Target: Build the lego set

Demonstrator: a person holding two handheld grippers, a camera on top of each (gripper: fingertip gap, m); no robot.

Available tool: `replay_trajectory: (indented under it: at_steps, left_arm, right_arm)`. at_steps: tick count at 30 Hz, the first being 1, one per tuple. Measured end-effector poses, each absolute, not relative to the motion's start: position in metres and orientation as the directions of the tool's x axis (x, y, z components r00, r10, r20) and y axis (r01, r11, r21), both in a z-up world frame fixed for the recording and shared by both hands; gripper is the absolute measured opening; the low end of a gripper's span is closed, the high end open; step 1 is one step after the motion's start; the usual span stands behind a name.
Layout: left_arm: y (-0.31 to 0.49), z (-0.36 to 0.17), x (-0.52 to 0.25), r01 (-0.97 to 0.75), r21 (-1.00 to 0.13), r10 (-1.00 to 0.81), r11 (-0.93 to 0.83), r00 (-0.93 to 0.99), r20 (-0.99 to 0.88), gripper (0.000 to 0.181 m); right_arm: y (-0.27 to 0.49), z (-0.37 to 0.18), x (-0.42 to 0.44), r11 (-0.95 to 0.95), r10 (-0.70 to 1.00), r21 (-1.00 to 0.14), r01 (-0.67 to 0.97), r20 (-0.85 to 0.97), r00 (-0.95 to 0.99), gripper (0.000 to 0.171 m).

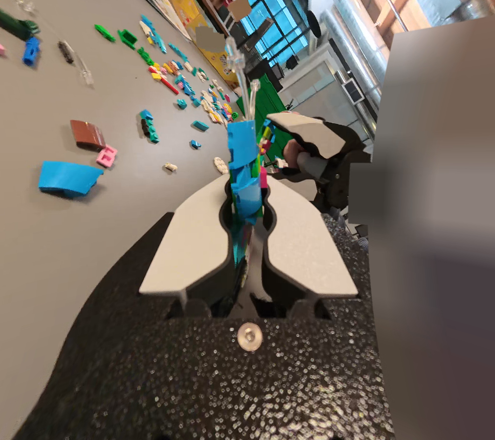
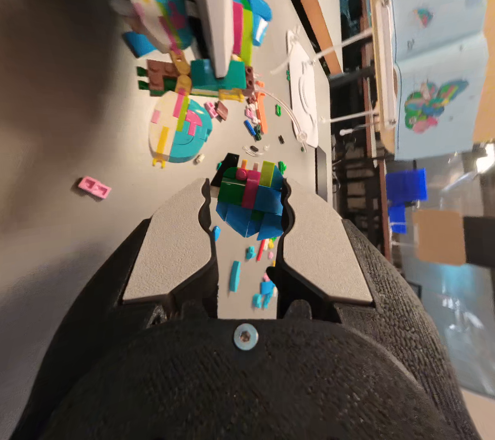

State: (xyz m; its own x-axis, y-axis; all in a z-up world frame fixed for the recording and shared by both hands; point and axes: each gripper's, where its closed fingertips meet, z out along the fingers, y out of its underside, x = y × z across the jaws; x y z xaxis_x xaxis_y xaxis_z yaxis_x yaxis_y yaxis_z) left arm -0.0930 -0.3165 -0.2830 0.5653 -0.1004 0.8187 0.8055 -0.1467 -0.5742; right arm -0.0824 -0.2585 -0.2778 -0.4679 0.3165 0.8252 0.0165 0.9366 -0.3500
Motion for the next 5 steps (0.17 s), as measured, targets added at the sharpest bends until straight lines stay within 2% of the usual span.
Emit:
replay_trajectory:
  at_steps: [2, 5]
  left_arm:
    - [-0.3164, -0.2846, -0.0938, 0.795, -0.59, -0.074, -0.138, 0.586, 0.807, 0.018]
    - [-0.3147, -0.2859, -0.0898, 0.765, -0.626, -0.064, -0.154, 0.624, 0.779, 0.018]
  right_arm:
    - [-0.2573, -0.2782, -0.0832, 0.95, 0.275, -0.314, 0.009, 0.818, -0.505, 0.049]
    - [-0.262, -0.2735, -0.082, 0.943, 0.258, -0.331, -0.025, 0.78, -0.57, 0.049]
